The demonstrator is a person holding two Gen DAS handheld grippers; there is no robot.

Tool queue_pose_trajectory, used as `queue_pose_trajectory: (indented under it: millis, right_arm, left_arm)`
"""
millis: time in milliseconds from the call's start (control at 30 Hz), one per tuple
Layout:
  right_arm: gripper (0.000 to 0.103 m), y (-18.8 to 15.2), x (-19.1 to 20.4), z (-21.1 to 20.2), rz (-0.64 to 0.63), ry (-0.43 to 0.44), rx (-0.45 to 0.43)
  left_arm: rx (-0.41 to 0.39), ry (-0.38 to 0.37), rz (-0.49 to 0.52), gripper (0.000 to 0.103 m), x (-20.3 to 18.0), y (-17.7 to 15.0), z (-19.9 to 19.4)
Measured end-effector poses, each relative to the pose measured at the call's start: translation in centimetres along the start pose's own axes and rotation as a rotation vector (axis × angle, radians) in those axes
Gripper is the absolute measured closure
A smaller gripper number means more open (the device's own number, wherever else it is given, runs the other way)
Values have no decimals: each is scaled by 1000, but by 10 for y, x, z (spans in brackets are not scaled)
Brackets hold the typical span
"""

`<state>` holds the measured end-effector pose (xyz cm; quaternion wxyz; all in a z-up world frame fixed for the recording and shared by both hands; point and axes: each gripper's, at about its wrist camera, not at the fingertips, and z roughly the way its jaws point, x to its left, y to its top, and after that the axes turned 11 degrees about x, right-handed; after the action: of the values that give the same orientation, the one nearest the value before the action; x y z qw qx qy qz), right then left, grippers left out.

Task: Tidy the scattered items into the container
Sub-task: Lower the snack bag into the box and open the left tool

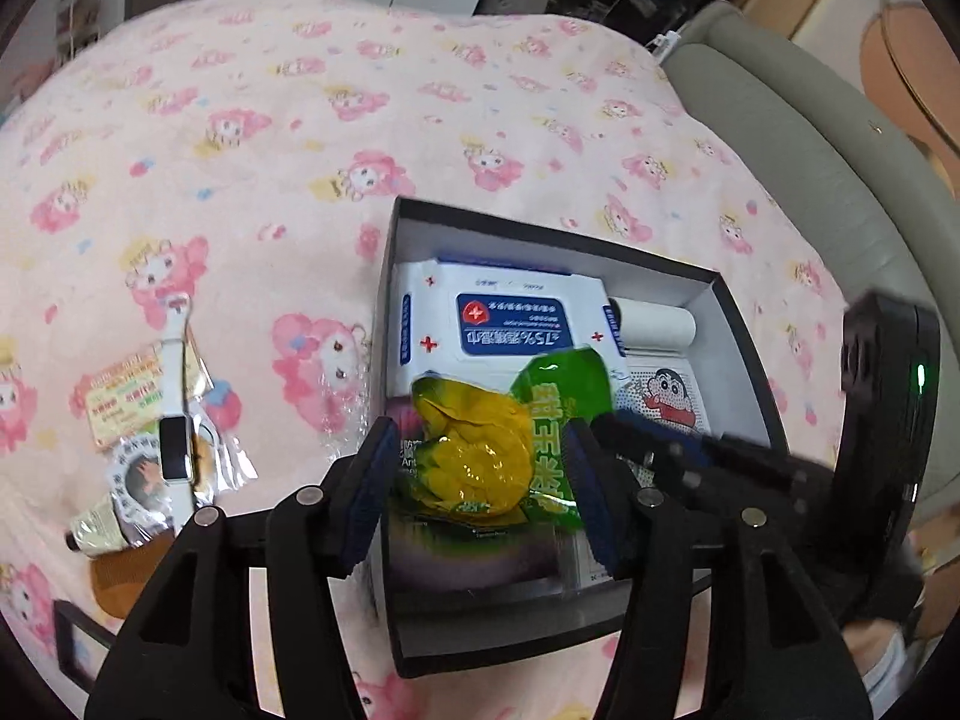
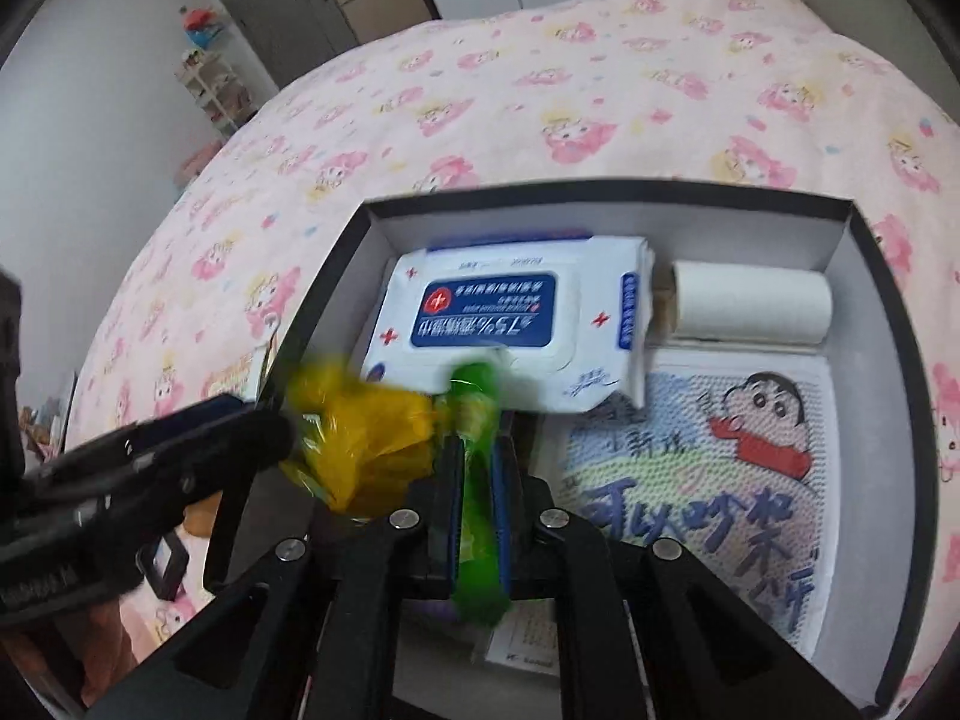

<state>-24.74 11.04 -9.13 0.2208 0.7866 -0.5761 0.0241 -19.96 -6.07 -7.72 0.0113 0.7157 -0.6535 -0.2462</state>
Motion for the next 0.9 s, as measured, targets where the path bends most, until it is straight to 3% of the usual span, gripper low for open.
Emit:
queue_pose_trajectory:
  millis: [100, 233, 400, 700, 767, 900]
  right_arm:
    - [95, 3, 1, -5, -1, 4, -3]
    - [95, -5, 4, -10, -24, -3, -3]
    - [95, -9, -4, -2, 3, -6, 26]
    - [95, -12, 1, -12, 10, -32, -12]
    - [95, -15, 2, -15, 13, -49, -20]
    - [95, -23, 6, -23, 8, -86, -46]
  left_arm:
    - [51, -32, 51, 47, -11, -1, 6]
    - [109, 47, 104, 53, -23, -6, 18]
    - [164, 60, 45, 65, -11, 3, 44]
    - [166, 61, 66, 67, -12, 22, 51]
    - [164, 52, 60, 63, -13, 21, 50]
    - [82, 30, 80, 59, -22, 6, 25]
